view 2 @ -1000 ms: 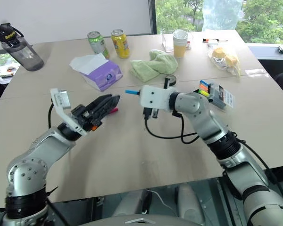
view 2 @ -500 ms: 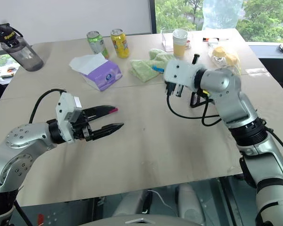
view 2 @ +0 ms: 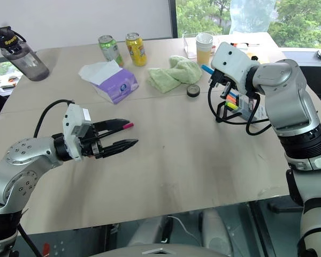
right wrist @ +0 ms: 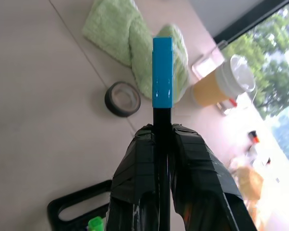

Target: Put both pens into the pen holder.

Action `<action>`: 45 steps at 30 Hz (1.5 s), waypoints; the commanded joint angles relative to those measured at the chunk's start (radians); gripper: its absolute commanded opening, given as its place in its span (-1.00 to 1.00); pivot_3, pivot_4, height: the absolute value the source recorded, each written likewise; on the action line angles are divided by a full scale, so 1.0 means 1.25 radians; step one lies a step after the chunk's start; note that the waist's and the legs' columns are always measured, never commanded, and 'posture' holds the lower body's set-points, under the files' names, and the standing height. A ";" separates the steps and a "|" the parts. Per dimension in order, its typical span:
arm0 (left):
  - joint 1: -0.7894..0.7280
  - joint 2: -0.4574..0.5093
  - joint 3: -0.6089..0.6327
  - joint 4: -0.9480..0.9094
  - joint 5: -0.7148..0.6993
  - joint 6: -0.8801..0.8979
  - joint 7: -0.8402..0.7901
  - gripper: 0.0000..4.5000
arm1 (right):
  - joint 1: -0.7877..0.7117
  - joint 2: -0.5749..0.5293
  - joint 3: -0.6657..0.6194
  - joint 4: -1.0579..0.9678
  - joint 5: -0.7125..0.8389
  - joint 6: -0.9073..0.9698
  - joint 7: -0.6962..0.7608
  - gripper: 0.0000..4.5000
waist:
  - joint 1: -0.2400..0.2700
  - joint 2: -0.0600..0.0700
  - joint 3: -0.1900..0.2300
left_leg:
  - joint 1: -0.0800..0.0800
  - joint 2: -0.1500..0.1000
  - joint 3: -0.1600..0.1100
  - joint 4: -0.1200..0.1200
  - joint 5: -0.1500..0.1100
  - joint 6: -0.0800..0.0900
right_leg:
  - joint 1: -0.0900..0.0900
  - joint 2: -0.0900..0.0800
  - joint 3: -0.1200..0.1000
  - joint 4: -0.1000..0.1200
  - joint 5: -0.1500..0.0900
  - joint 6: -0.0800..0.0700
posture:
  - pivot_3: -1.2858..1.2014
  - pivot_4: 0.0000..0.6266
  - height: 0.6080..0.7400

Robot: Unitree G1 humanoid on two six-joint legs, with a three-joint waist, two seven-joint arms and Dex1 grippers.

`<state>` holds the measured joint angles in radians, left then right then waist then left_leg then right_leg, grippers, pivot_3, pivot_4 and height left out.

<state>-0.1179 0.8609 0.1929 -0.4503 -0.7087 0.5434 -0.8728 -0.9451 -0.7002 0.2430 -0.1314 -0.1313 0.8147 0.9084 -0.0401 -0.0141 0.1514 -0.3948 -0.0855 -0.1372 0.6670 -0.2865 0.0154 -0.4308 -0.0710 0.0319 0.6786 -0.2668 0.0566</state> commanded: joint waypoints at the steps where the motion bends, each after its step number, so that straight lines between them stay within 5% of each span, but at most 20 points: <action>1: -0.005 0.000 0.017 -0.015 0.002 -0.004 -0.004 0.57 | -0.021 -0.004 -0.017 -0.021 0.011 0.009 -0.009 -1.00 | 0.000 0.000 0.000 | 0.000 0.000 0.000 0.000 0.000 0.000 | 0.000 0.000 0.000 0.000 0.000 0.000 | 0.03 -0.52 1.00; 13: 0.010 -0.002 0.022 -0.031 0.006 0.002 0.007 0.57 | -0.058 0.046 -0.016 0.004 0.049 0.001 -0.036 -1.00 | 0.000 0.000 0.000 | -0.001 0.000 0.000 0.000 0.000 0.000 | 0.000 0.000 0.000 0.000 0.000 0.000 | 0.03 -0.52 1.00; 25: 0.021 -0.006 0.022 -0.045 0.007 0.004 0.020 0.57 | 0.026 -0.009 0.022 0.048 0.017 -0.039 -0.044 -1.00 | -0.002 0.000 0.000 | -0.001 0.000 0.000 0.000 0.000 0.000 | 0.000 0.000 0.000 0.000 0.000 0.000 | 0.03 -0.52 1.00; 26: 0.019 -0.006 0.021 -0.045 0.008 0.004 0.020 0.59 | 0.027 -0.011 0.022 0.052 0.015 -0.043 -0.046 -0.58 | -0.003 0.000 0.000 | -0.001 0.000 0.000 0.000 0.000 0.000 | -0.001 0.000 0.000 0.000 0.000 0.000 | 0.03 -0.52 1.00; 34: 0.016 -0.006 0.018 -0.043 0.010 0.005 0.019 0.59 | 0.012 -0.005 0.007 0.074 -0.009 -0.050 -0.094 0.98 | 0.000 0.000 0.000 | -0.001 0.000 0.000 0.000 0.000 0.000 | -0.001 0.000 0.000 0.000 0.000 0.000 | 0.03 -0.52 1.00; 45: -0.010 -0.048 0.044 -0.001 0.023 0.003 0.081 0.59 | 0.012 0.077 -0.072 -0.008 0.139 -0.015 -0.051 0.98 | 0.000 0.000 0.000 | -0.001 0.000 0.000 0.000 0.000 0.000 | -0.001 0.000 0.000 0.000 0.000 0.000 | 0.03 -0.52 1.00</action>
<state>-0.1195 0.8058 0.2088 -0.4524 -0.6875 0.5584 -0.7957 -0.9209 -0.6060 0.2031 -0.0743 -0.0079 0.7837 0.8227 -0.0407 -0.0139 0.1514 -0.3958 -0.0854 -0.1371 0.6672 -0.2865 0.0154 -0.4317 -0.0710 0.0316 0.6788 -0.2668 0.0566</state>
